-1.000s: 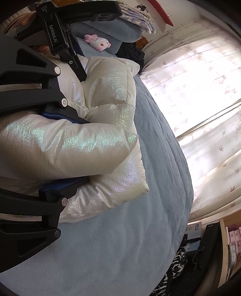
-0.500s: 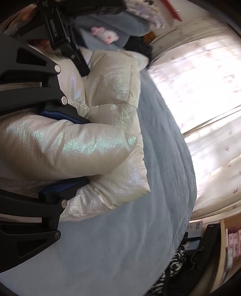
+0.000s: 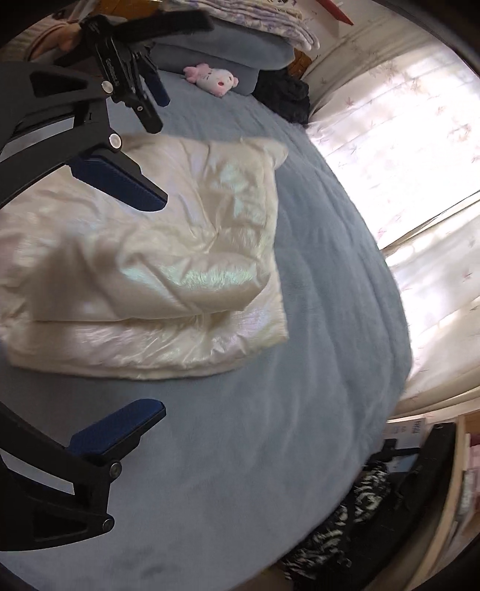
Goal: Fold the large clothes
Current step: 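Open both tools and lift them off the jacket bundle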
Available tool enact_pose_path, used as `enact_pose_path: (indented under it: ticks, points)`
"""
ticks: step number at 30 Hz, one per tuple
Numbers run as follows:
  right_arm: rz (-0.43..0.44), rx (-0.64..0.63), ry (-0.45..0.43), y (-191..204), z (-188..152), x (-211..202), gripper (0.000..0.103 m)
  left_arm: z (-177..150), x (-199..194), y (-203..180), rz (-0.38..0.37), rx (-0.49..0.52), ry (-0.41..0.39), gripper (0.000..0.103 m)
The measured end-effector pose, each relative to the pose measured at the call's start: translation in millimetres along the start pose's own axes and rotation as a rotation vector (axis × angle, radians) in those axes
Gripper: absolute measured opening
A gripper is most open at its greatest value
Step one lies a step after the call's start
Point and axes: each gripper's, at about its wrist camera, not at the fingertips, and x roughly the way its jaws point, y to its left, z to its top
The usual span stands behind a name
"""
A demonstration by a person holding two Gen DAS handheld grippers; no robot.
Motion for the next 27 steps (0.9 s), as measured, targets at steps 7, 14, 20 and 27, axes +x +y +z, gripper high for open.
enact_pose_path:
  ticks: [7,14,20,27]
  points:
    - [0.072,-0.068,-0.166,25,-16,-69,0.103,-31,-48,38,-0.102,-0.104,0.011,0.094]
    - [-0.036,-0.259,-0.173,71,-38,-97,0.103,-51,-72,38,-0.113,-0.041,0.006,0.094]
    - [-0.157,-0.4,-0.171,96,-53,-84,0.103,-58,-75,37,-0.118,-0.031,-0.008,0.094]
    - [-0.101,-0.356,-0.126,85,-50,-57,0.103,-57,-54,39,-0.13,-0.039,0.01,0.094]
